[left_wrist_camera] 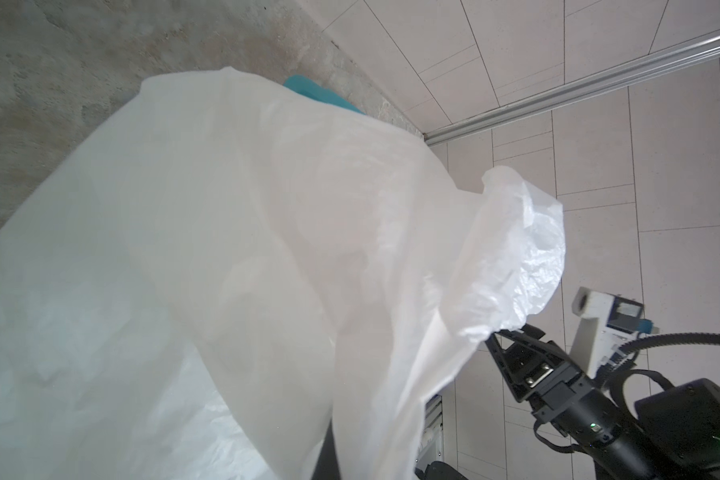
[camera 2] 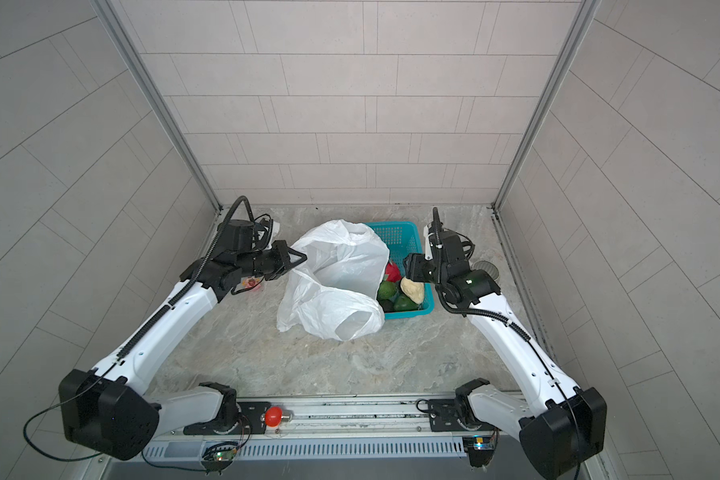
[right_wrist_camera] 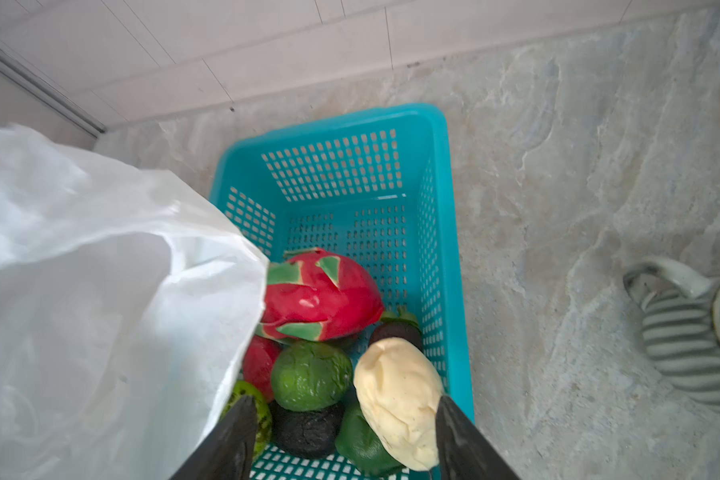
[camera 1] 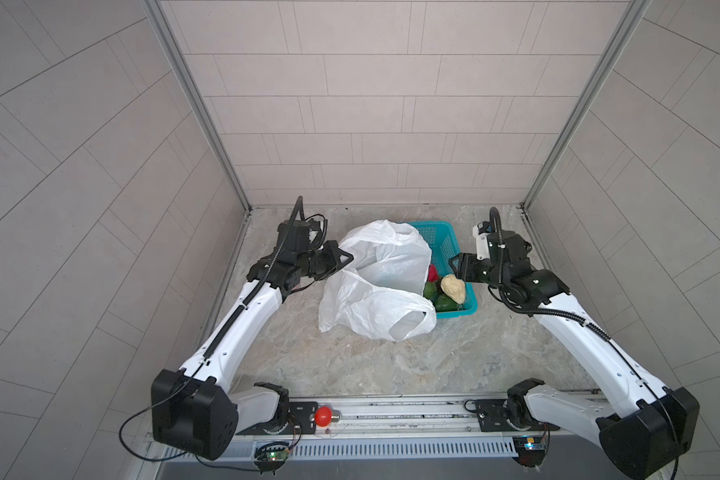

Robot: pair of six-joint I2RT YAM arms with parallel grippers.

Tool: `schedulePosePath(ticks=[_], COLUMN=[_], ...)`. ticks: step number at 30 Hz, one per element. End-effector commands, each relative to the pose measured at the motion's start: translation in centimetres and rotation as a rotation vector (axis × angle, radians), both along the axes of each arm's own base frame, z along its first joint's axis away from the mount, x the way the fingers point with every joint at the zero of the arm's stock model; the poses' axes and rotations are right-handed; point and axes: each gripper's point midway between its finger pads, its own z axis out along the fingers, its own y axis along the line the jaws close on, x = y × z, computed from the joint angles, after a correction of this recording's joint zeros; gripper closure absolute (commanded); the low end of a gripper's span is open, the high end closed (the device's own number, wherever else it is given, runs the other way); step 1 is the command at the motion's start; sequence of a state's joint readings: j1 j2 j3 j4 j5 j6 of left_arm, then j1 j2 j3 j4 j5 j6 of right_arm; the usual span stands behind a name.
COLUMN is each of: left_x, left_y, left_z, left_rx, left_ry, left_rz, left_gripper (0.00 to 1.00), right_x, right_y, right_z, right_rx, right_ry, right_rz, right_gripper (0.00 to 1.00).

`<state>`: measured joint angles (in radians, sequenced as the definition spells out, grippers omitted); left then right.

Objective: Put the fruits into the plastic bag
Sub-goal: 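Lower the right gripper into the basket onto the pale yellow fruit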

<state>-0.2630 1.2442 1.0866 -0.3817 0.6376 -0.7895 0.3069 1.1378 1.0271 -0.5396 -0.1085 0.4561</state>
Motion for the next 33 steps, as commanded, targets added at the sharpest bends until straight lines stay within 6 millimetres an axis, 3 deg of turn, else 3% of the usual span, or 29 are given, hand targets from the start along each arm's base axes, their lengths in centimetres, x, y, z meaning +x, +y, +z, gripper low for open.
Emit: schedulePosePath(ticks=[1, 8, 24, 29, 33], left_x=[0.4, 0.1, 0.2, 0.3, 0.4], left_y=[0.2, 0.3, 0.0, -0.1, -0.1], left_z=[0.4, 0.0, -0.6, -0.6, -0.6], left_rx=[-0.001, 0.008, 0.015, 0.016, 0.016], left_ry=[-0.024, -0.017, -0.002, 0.001, 0.002], left_rz=[0.024, 0.027, 0.015, 0.013, 0.011], left_gripper=[1.00, 1.00, 1.00, 1.00, 1.00], right_x=[-1.0, -0.7, 0.6, 0.4, 0.4], right_y=[-1.5, -0.8, -0.1, 0.3, 0.1], right_z=[-3.9, -6.7, -10.0, -11.9, -12.2], right_rx=[-0.091, -0.126, -0.281, -0.316, -0.320], right_ry=[0.136, 0.222, 0.329, 0.383, 0.383], right_rz=[-0.050, -0.028, 0.012, 0.025, 0.012], right_gripper=[0.34, 0.30, 0.28, 0.29, 0.38])
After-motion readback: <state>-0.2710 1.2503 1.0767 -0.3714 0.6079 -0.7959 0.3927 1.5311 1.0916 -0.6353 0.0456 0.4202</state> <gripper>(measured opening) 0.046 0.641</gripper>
